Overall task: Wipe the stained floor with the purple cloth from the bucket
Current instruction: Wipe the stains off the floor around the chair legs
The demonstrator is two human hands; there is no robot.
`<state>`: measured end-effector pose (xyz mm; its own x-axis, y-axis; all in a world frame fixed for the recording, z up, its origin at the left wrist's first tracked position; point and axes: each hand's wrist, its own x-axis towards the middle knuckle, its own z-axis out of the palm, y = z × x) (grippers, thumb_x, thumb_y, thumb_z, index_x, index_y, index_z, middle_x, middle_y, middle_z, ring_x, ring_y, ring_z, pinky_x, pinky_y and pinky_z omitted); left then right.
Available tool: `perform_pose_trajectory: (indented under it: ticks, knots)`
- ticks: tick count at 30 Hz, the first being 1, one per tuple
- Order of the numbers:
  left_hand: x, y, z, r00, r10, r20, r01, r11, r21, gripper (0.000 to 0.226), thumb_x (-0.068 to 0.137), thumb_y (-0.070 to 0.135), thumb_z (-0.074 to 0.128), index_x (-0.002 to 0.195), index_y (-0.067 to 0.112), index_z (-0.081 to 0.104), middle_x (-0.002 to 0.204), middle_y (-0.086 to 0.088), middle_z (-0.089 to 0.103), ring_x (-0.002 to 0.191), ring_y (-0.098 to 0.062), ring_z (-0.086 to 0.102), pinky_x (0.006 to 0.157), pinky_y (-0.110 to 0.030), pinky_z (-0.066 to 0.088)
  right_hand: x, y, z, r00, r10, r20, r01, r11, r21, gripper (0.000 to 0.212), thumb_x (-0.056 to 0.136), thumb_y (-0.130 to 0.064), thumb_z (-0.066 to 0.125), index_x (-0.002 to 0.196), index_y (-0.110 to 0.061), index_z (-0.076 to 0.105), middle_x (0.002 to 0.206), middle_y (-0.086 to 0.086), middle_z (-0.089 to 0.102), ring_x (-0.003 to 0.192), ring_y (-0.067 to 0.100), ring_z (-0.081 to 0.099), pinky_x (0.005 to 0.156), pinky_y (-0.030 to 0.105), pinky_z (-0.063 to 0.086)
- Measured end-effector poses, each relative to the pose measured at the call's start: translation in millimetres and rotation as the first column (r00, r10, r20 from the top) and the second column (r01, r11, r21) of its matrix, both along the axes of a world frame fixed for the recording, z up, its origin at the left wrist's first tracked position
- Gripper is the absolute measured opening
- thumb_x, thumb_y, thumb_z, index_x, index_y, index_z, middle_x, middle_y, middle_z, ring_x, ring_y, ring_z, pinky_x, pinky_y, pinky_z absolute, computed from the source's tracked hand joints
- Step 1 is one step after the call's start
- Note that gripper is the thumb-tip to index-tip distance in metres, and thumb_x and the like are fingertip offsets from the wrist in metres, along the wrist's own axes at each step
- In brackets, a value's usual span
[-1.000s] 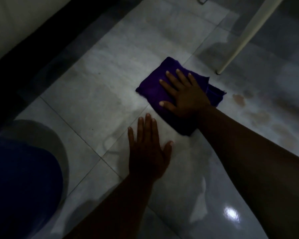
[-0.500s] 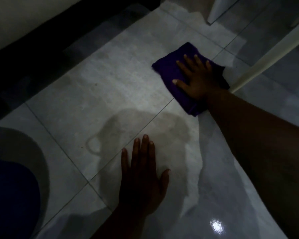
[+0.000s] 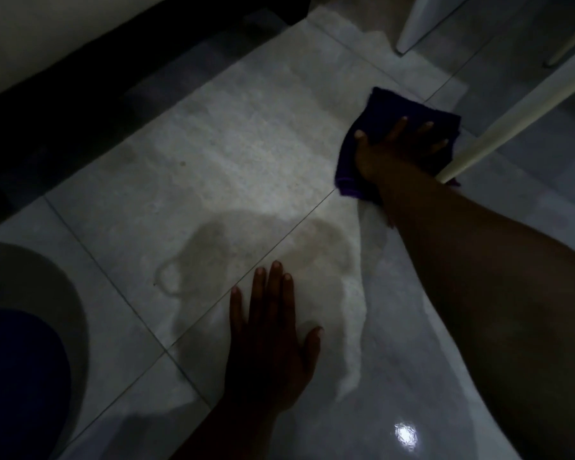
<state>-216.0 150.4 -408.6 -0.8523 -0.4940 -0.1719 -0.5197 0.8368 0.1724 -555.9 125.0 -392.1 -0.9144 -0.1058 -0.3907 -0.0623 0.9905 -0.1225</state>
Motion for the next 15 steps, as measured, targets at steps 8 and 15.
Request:
perform_pose_trajectory:
  ticks: [8, 15]
  knots:
    - [1.5, 0.1, -4.0, 1.000, 0.003, 0.014, -0.003, 0.999, -0.041, 0.087, 0.092, 0.068, 0.027, 0.156, 0.010, 0.019, 0.165, -0.013, 0.015, 0.153, -0.031, 0.015, 0.119, -0.060, 0.017, 135.0, 58.2, -14.5, 0.623, 0.754, -0.207, -0.777, 0.628, -0.051, 0.079, 0.091, -0.076, 0.018, 0.158, -0.034, 0.008, 0.168, 0.004, 0.001, 0.154, 0.034, -0.005, 0.120, 0.064, 0.001]
    - [2.9, 3.8, -6.3, 0.999, -0.030, -0.028, 0.027, 0.992, -0.121, 0.089, 0.092, 0.067, 0.029, 0.156, 0.007, 0.019, 0.165, -0.016, 0.017, 0.152, -0.033, 0.017, 0.120, -0.059, 0.015, 138.5, 197.3, -10.7, 0.644, 0.737, -0.206, -0.749, 0.662, 0.024, 0.080, 0.087, -0.079, 0.016, 0.156, -0.040, 0.012, 0.168, -0.004, 0.006, 0.155, 0.029, 0.000, 0.122, 0.060, 0.006]
